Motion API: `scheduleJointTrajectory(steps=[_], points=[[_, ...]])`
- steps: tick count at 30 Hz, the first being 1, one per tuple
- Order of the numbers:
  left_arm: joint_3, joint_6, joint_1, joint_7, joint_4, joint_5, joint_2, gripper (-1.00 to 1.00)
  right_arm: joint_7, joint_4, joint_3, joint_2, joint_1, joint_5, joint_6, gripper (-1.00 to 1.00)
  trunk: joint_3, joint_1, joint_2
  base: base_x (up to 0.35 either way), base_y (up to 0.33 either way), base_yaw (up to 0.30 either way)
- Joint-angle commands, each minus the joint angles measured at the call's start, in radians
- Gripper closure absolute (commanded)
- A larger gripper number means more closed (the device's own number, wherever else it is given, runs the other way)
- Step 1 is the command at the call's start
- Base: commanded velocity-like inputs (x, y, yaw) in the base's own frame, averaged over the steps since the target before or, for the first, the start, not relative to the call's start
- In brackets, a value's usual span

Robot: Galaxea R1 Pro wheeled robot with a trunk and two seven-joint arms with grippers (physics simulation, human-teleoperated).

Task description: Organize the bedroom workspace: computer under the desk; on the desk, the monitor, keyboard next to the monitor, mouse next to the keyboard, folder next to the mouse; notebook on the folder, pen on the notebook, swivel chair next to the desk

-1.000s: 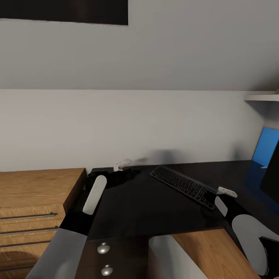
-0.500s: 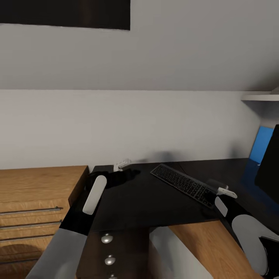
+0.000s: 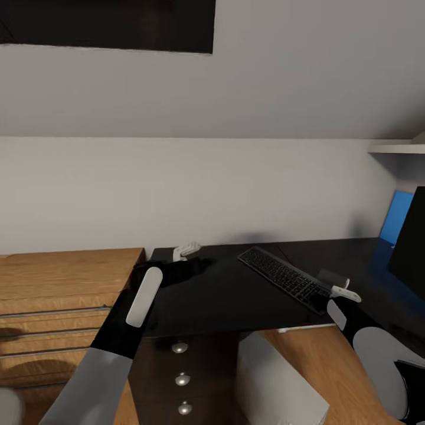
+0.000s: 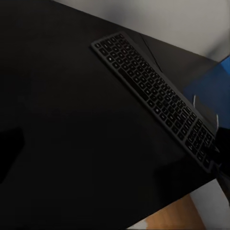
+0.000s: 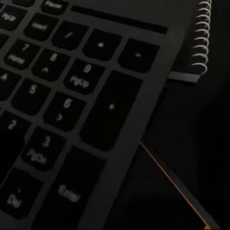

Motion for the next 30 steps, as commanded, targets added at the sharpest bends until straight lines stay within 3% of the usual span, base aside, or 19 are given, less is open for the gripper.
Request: scheduleJointTrajectory(steps=[1, 25, 30], points=[[0.0, 0.002, -0.001, 0.01, -0.001, 0.011, 0.0, -1.0, -0.005, 0.018, 0.003, 0.0, 0.0, -0.018, 0.003, -1.0, -0.001, 0.0, 0.0, -0.152, 0.25, 0.0], [0.0, 0.002, -0.001, 0.01, -0.002, 0.011, -0.001, -1.0, -0.005, 0.017, 0.003, 0.006, 0.0, -0.018, -0.002, -1.0, -0.001, 0.0, 0.0, -0.07, 0.075, 0.0], [0.001, 0.002, -0.001, 0.011, -0.001, 0.01, 0.0, -1.0, -0.005, 0.017, 0.003, 0.006, 0.0, -0.018, -0.004, -1.0, 0.014, -0.019, 0.035, -0.001, 0.0, 0.0]])
